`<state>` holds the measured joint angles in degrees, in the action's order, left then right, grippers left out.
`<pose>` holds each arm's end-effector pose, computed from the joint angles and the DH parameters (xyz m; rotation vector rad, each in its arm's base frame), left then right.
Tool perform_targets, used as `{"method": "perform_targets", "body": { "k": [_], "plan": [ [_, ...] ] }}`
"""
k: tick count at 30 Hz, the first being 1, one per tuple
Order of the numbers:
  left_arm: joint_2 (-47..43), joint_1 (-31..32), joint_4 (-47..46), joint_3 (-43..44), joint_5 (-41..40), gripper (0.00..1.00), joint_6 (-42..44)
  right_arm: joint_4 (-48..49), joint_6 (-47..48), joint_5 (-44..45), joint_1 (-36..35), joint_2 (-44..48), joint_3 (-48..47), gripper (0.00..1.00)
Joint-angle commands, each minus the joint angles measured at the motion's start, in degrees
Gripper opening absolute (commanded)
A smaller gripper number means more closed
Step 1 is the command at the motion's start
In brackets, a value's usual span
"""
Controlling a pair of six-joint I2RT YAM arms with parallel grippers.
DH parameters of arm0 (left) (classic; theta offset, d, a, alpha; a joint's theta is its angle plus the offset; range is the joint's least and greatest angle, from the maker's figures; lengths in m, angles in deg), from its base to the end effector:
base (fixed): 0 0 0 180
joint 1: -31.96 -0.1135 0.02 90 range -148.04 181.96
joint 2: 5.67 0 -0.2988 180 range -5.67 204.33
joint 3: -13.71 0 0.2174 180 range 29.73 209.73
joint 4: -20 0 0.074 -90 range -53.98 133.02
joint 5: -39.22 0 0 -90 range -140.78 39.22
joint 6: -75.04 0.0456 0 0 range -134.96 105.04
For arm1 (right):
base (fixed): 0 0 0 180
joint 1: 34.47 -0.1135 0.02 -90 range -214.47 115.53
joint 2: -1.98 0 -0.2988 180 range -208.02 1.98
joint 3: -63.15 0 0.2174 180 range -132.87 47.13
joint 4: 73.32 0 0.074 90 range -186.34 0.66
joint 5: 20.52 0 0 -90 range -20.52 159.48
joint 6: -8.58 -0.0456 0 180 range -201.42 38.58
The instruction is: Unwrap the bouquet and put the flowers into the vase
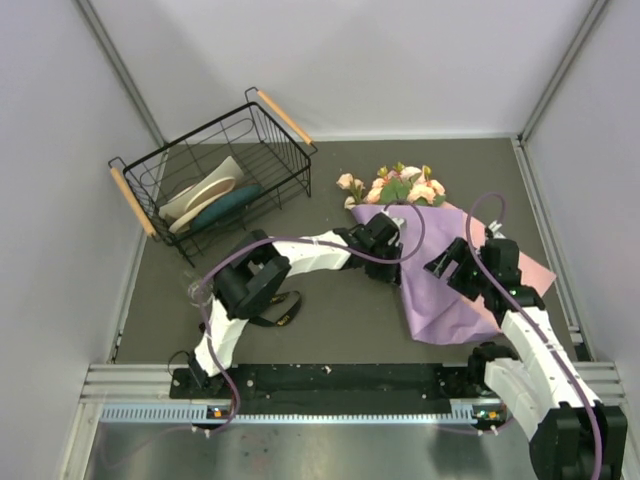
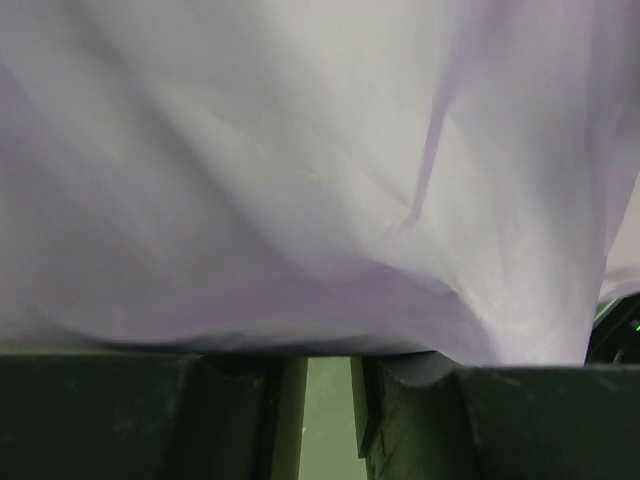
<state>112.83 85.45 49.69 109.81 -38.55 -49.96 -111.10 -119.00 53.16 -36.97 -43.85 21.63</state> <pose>0.2519 -0.3565 0.1997 0.5289 2.6344 -0.8495 0.1153 0.0179 0.2325 0.5685 2.2979 0.6779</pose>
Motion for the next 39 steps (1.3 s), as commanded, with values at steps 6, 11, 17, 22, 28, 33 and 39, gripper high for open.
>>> {"method": "perform_targets", "body": {
  "k": [6,11,17,22,28,33,39],
  "plan": [
    [1.3,-3.0,-2.6,4.2,0.4,0.31,-1.4,-0.1,-1.8,13.9,6.2,-0.3,-5.0,0.85],
    [-11.1,-3.0,-5.7,-7.9,2.4,0.50,-0.4,7.8,-1.7,16.1,6.6,-6.7,-8.4,0.85],
    [-30.3,-2.9,-8.2,-25.6,7.0,0.68,2.7,12.9,4.3,11.6,9.3,-20.2,-16.9,0.86],
    [-46.4,-3.0,-1.1,-29.3,3.8,0.76,6.5,29.4,3.8,-12.7,9.6,-24.2,-13.9,0.79],
    [-60.7,-3.5,3.6,-28.9,-5.3,0.82,7.8,21.9,4.7,-27.0,2.9,-17.8,-13.8,0.75],
    [-66.1,-4.4,7.9,-24.0,-11.7,0.85,9.4,16.9,0.2,-20.4,-17.0,-10.5,-14.7,0.76],
    [-70.1,-4.8,9.4,-21.5,-19.4,0.88,10.1,36.9,-15.0,-11.3,-35.7,-15.9,-7.3,0.80]
  ]
}}
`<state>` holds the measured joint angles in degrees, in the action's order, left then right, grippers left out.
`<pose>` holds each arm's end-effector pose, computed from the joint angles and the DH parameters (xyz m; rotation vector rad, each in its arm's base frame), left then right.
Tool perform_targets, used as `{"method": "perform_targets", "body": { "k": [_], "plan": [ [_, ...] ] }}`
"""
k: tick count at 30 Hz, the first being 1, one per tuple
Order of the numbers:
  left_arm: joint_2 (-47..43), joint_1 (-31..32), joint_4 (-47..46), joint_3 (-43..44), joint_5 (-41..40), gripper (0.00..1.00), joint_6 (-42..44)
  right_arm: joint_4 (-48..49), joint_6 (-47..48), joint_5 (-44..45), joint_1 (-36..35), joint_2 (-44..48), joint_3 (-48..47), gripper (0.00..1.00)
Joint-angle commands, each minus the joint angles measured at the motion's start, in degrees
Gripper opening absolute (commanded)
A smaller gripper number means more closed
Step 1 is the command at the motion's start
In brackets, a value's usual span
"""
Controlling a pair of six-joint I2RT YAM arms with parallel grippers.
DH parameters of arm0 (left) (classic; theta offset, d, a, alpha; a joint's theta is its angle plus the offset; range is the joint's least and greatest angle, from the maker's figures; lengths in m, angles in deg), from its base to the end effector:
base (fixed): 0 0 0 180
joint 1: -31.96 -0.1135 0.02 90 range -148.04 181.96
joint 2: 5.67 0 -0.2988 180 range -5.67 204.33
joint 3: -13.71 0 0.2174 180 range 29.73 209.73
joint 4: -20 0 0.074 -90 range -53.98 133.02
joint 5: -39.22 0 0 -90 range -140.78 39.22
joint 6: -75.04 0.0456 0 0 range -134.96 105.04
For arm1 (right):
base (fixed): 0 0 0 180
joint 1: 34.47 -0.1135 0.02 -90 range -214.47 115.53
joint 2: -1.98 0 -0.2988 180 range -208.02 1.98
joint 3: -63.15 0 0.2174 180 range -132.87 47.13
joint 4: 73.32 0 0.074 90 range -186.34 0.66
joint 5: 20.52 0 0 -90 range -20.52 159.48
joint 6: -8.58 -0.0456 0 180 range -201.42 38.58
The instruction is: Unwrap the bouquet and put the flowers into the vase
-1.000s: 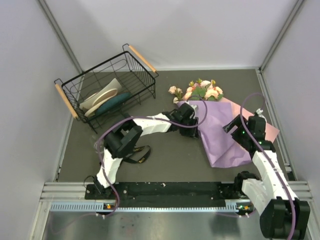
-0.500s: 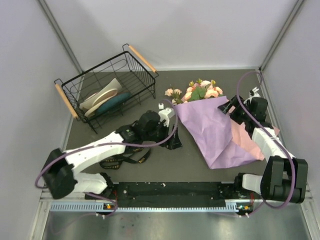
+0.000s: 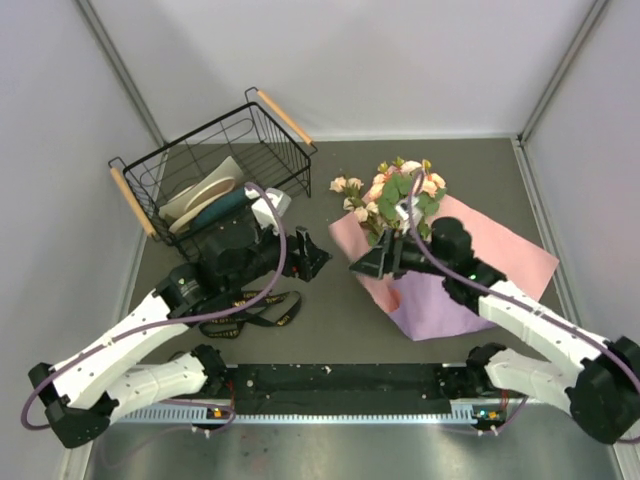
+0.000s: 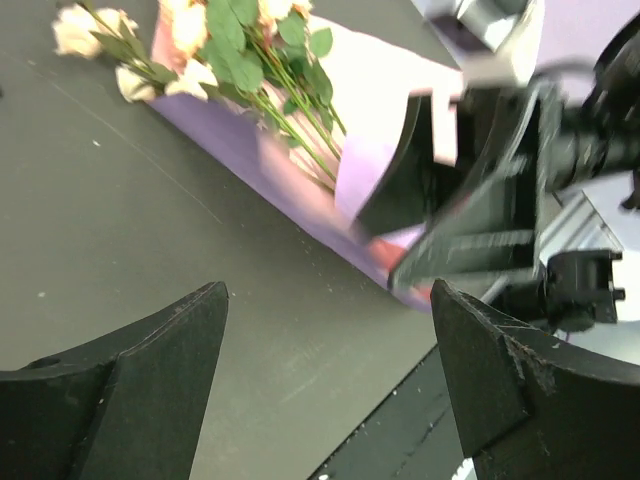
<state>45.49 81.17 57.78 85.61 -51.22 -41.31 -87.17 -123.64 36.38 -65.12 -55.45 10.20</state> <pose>0.0984 -0.1135 0.3882 0.3847 1.9309 -0.8859 0.1442 0.1144 0.3130 -0.2309 2.0821 1.3682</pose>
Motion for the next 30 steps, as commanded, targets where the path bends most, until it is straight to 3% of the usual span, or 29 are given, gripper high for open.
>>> {"method": "perform_targets", "body": {
  "k": [1,5,8,10,13,14,18,22,26,30],
  "plan": [
    [-3.2,-0.6,1.6,3.2,-8.2,0.88,1.2,15.7,-11.9,2.8,-10.3,-9.6,4.1,0.80],
    [-4.4,-1.0,2.4,4.1,-8.3,0.90,-0.2,28.4,-18.6,-4.4,-12.9,-13.5,3.9,0.79],
    [-3.8,-1.1,2.6,4.9,-6.1,0.90,-1.2,12.0,-8.6,0.2,-10.8,-4.5,0.3,0.84],
    [-1.9,-1.6,2.0,5.5,-4.0,0.91,-1.7,-7.4,-1.0,6.0,-9.1,-0.1,-3.7,0.86],
    [3.5,-2.4,1.6,6.8,-0.1,0.91,-2.4,-20.7,8.4,9.5,0.2,6.6,-8.4,0.89],
    [5.2,-2.5,1.0,6.7,1.1,0.91,-2.2,-22.2,8.9,8.9,8.5,8.4,-8.8,0.90],
    [18.1,-3.1,-3.7,6.5,13.8,0.91,-2.4,-25.0,10.0,5.9,24.3,5.7,-9.0,0.92],
    [29.9,-2.9,-9.6,6.8,23.7,0.85,-4.2,-26.4,10.9,4.0,30.1,-4.9,-12.1,0.89],
    [39.4,-1.1,-16.4,6.3,25.1,0.78,-7.5,-28.6,10.0,8.9,32.4,-9.8,-13.9,0.88],
    [48.3,2.3,-19.3,7.8,26.1,0.68,-8.5,-29.7,9.2,3.8,32.3,-8.8,-11.0,0.87]
  ]
}}
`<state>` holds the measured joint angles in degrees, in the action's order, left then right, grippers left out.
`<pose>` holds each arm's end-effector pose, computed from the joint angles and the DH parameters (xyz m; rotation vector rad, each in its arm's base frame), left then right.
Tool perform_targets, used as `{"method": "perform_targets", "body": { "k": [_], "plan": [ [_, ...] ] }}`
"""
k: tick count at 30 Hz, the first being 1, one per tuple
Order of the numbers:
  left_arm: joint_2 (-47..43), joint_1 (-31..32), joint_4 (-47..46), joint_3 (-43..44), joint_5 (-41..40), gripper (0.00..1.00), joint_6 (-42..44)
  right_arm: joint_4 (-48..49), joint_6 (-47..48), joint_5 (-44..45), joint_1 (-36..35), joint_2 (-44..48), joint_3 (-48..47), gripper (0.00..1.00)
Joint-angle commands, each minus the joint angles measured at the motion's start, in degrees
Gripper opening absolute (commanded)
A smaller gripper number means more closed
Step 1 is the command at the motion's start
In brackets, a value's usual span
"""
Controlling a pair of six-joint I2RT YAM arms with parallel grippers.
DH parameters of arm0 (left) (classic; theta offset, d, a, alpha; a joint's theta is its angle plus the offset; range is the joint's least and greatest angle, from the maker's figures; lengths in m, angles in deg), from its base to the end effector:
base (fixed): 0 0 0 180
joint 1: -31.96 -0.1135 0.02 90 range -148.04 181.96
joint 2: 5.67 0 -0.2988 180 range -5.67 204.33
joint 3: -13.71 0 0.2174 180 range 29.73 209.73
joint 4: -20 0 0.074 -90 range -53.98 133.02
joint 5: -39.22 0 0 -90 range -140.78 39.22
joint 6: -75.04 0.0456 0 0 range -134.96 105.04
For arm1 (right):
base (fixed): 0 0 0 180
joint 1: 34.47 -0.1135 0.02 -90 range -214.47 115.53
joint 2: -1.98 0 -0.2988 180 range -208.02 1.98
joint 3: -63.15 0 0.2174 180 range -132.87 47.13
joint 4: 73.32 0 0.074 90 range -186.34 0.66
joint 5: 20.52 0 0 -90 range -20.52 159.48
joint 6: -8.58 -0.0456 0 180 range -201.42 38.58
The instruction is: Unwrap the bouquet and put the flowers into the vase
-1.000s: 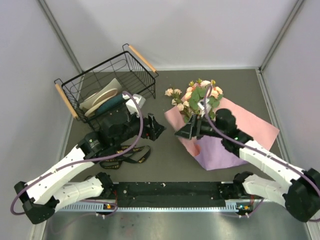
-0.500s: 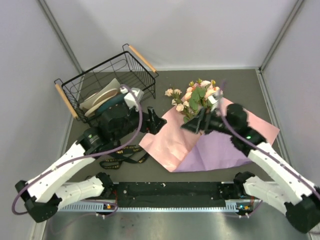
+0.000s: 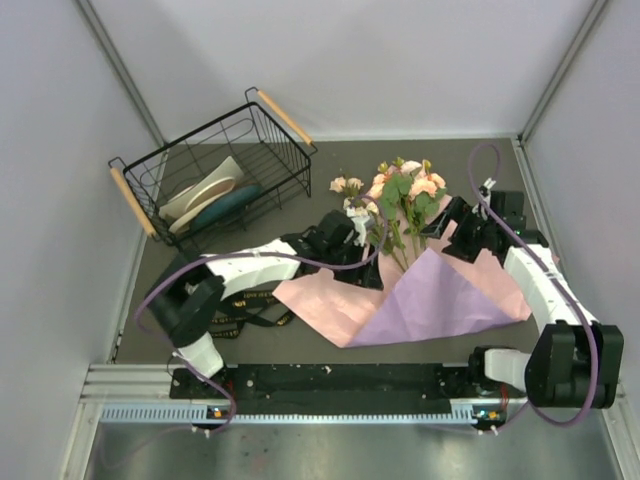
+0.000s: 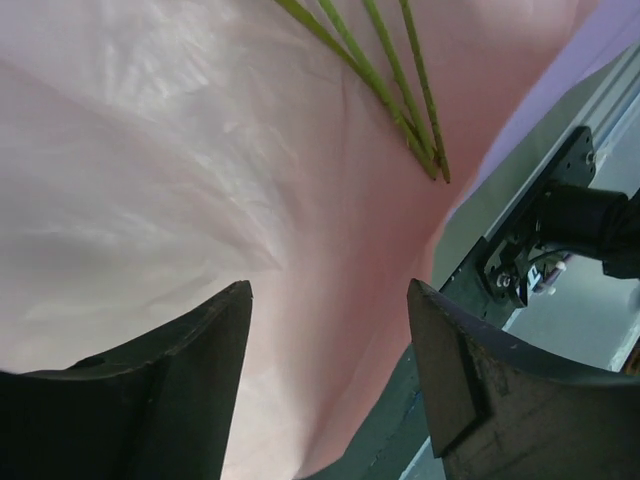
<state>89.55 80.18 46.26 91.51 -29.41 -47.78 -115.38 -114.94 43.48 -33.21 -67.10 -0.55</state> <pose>0.2134 -0.2637 0.2655 0.5454 2.4982 -1.0740 0.2079 0.0154 0.2875 0.5183 2.3868 0.8027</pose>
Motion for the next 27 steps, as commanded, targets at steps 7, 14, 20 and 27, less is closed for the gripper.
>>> {"method": "perform_targets", "body": {
  "k": [7,14,20,27],
  "plan": [
    [5.9,7.7,-15.2,-0.1,4.4,0.52,-4.4,-10.2,-4.1,-11.7,0.4,21.6,12.7,0.86],
    [2.4,7.9,-14.2,-3.4,3.8,0.49,-2.1,-18.6,-15.3,-21.5,-3.5,38.0,21.9,0.85],
    [1.5,7.9,-12.1,-3.2,3.3,0.72,-1.0,-29.4,-7.0,-13.0,-4.2,40.1,13.6,0.84],
    [4.4,8.0,-13.6,-0.7,8.6,0.72,-1.6,-45.8,2.1,6.3,-4.2,39.8,-4.8,0.85]
  ]
}}
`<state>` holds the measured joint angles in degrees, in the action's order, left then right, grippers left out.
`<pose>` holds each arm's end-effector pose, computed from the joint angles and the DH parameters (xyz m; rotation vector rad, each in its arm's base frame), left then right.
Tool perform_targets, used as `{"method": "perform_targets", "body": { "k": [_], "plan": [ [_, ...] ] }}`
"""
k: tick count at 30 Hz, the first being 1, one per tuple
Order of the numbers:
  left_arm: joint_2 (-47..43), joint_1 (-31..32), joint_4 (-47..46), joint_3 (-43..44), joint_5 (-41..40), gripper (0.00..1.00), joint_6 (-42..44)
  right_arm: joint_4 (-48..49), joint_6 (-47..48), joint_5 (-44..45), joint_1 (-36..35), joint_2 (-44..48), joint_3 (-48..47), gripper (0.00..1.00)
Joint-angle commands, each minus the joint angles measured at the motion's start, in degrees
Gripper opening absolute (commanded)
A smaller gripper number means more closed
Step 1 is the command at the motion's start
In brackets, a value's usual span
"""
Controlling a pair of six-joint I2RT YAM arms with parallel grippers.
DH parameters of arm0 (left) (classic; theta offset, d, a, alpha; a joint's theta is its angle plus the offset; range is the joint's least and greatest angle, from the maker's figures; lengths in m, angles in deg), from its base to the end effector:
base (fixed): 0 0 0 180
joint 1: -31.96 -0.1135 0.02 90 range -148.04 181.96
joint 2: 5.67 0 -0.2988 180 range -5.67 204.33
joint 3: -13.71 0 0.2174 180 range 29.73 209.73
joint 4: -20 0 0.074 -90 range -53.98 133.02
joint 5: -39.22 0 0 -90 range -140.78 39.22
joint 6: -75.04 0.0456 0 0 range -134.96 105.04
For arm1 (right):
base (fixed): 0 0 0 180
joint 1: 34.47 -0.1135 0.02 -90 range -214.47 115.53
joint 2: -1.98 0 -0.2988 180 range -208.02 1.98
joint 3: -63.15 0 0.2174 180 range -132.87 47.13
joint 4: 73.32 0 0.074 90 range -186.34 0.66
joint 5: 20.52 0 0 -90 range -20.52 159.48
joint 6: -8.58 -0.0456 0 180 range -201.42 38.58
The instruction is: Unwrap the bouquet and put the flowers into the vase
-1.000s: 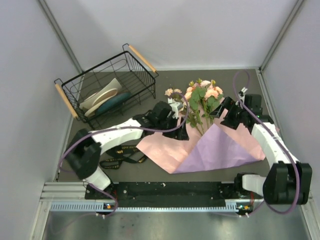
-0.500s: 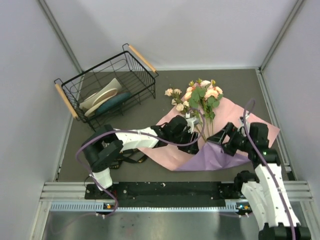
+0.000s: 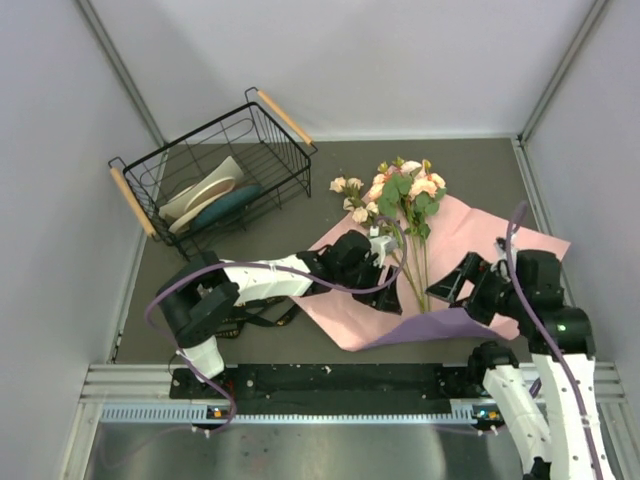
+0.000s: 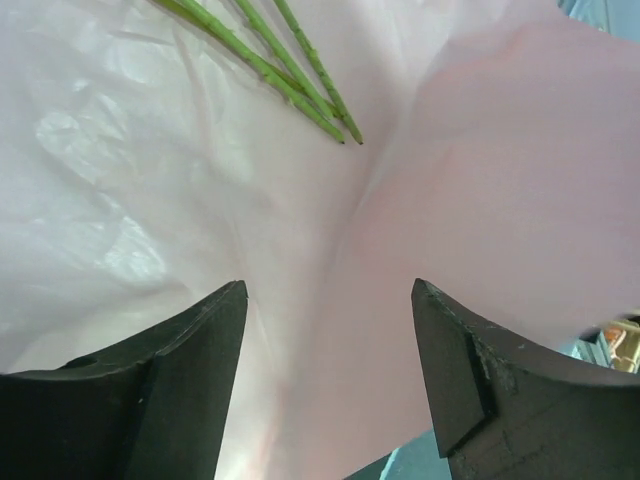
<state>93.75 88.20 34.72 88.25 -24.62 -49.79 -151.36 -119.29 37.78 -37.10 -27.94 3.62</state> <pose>0.1804 -0.3060 0.2435 0.7447 2.4443 -1.2664 0.0238 0.0251 0.2856 0.4944 2.4366 0.9832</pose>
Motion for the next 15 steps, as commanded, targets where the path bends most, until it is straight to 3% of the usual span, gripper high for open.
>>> {"method": "perform_targets", "body": {
  "k": [1,7,10,15],
  "plan": [
    [0.3,0.1,-2.1,2.6,4.0,0.71,0.5,-12.3,7.8,15.6,-0.3,0.6,-11.8,0.85],
    [1.4,0.7,-3.4,2.3,8.6,0.62,1.8,-13.7,9.6,22.9,-0.3,1.0,-14.3,0.87],
    [1.2,2.4,-4.8,1.4,9.2,0.55,0.6,-7.5,7.0,19.9,-0.3,0.2,-11.8,0.87],
    [1.5,6.9,-6.3,0.5,8.1,0.51,-1.0,4.1,4.4,9.8,-0.3,-5.1,-6.3,0.86]
  ]
}}
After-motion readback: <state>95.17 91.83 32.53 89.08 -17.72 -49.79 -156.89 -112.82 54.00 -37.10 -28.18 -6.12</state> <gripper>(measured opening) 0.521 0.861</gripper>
